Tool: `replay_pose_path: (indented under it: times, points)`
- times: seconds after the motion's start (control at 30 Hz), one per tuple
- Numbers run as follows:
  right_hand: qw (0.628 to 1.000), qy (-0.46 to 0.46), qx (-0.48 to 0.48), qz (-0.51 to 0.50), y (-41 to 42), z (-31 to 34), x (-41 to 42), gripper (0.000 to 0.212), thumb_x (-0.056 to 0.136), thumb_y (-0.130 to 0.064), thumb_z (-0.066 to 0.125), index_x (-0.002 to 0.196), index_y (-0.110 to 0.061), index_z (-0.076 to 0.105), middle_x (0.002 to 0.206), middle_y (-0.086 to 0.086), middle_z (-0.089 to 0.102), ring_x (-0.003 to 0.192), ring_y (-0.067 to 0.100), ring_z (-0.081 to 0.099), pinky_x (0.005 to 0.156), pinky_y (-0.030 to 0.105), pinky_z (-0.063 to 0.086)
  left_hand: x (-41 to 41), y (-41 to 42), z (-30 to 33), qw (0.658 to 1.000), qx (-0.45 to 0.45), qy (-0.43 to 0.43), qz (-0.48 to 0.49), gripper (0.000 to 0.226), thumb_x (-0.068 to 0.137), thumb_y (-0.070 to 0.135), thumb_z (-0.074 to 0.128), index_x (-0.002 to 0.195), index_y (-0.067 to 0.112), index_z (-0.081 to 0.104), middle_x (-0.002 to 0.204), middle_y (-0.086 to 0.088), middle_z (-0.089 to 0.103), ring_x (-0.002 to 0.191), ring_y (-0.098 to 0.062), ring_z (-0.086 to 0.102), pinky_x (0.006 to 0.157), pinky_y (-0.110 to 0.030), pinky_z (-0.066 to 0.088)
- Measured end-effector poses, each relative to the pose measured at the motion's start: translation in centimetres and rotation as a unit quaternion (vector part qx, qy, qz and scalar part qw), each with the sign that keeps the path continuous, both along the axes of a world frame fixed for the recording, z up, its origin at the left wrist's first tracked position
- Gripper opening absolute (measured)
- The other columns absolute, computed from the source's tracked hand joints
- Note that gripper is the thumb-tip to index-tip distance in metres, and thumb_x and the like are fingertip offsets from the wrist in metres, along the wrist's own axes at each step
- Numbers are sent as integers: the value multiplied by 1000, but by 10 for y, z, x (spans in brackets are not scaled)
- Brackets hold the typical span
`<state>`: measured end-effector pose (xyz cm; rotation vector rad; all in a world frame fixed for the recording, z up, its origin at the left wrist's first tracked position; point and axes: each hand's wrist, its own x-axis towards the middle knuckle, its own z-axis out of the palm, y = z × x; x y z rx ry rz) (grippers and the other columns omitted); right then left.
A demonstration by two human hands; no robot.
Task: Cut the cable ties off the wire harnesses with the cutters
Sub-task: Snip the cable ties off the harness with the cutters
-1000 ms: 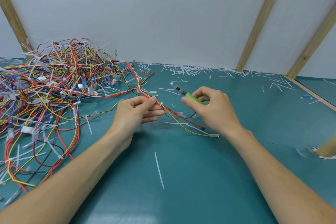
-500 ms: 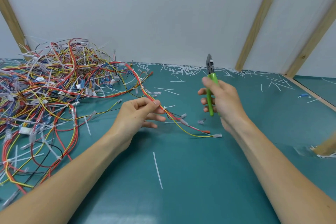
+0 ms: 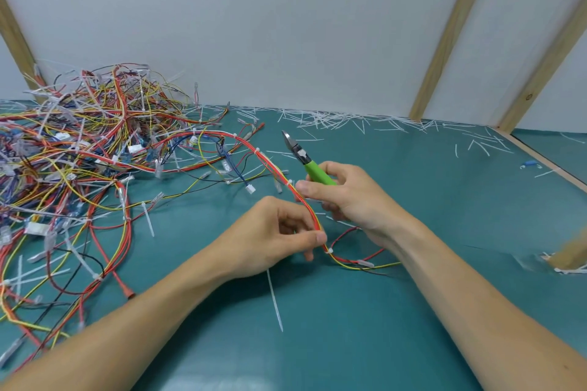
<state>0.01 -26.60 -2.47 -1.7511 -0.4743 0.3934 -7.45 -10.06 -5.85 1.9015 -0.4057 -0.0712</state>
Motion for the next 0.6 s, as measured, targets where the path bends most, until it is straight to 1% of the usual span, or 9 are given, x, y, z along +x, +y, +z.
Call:
replay_pose_path:
  times: [0.07, 0.13, 0.17, 0.27, 0.33, 0.4, 0.5, 0.57, 0.6]
  points:
    - [1000, -12, 5, 10, 1, 1, -1, 24, 83, -23, 84, 86, -22, 60, 74, -4, 66, 52, 5, 40, 47, 17, 31, 0, 1, -1, 1000, 8, 1, 1, 16, 94, 23, 71, 84, 10, 74, 64, -2, 70, 54, -6, 49, 53, -14, 35]
    - [1000, -19, 20, 9, 1, 1, -2, 22, 84, -15, 82, 86, -20, 61, 67, -11, 64, 50, 0, 44, 47, 11, 33, 0, 2, -1, 1000, 16, 3, 6, 16, 94, 25, 71, 84, 12, 74, 64, -3, 70, 54, -9, 48, 53, -15, 36]
    - [1000, -20, 21, 5, 1, 1, -1, 22, 84, -15, 82, 86, -19, 61, 64, -14, 61, 50, 1, 43, 47, 11, 33, 1, 2, -1, 1000, 19, 3, 10, 17, 94, 26, 71, 83, 13, 73, 64, -3, 70, 53, -9, 47, 53, -15, 36]
    - [1000, -12, 11, -2, -1, 3, -1, 26, 81, -25, 85, 88, -20, 60, 59, -16, 52, 53, 6, 37, 48, 15, 30, 1, 2, -1, 999, 27, -1, 17, 17, 94, 27, 70, 82, 15, 73, 64, -4, 70, 53, -10, 47, 53, -16, 36]
    - [1000, -16, 13, 12, -1, 3, -2, 27, 81, -22, 85, 88, -18, 60, 61, -15, 59, 50, 1, 44, 48, 10, 33, 1, 2, -2, 999, 30, -5, 22, 19, 94, 27, 70, 80, 14, 72, 63, -4, 69, 52, -11, 48, 53, -17, 37]
    - [999, -25, 22, 22, 1, 0, -3, 25, 81, -10, 84, 87, -17, 61, 65, -13, 65, 53, -3, 54, 51, 5, 37, 1, 2, -3, 999, 37, -8, 28, 20, 94, 27, 70, 79, 14, 71, 61, -4, 69, 52, -11, 48, 53, -19, 38]
    - [999, -27, 38, 8, 2, -1, -4, 24, 83, -1, 81, 88, -15, 61, 65, -15, 65, 54, -4, 57, 51, 5, 39, 1, 3, -2, 999, 41, -12, 31, 20, 94, 31, 70, 80, 17, 71, 61, -3, 68, 54, -12, 51, 56, -26, 42]
    - [998, -31, 54, -11, 1, 2, -4, 24, 83, -2, 81, 88, -14, 61, 68, -13, 64, 54, -3, 55, 50, 8, 38, 1, 4, 0, 998, 36, -19, 45, 23, 94, 38, 69, 80, 19, 72, 60, -2, 68, 54, -12, 52, 57, -27, 42]
    - [997, -34, 62, -17, -1, 5, -4, 24, 82, -4, 81, 88, -15, 60, 71, -10, 64, 52, -2, 52, 49, 11, 36, 1, 5, 1, 997, 35, -23, 63, 27, 94, 40, 67, 79, 20, 73, 59, -1, 68, 53, -10, 52, 56, -26, 41]
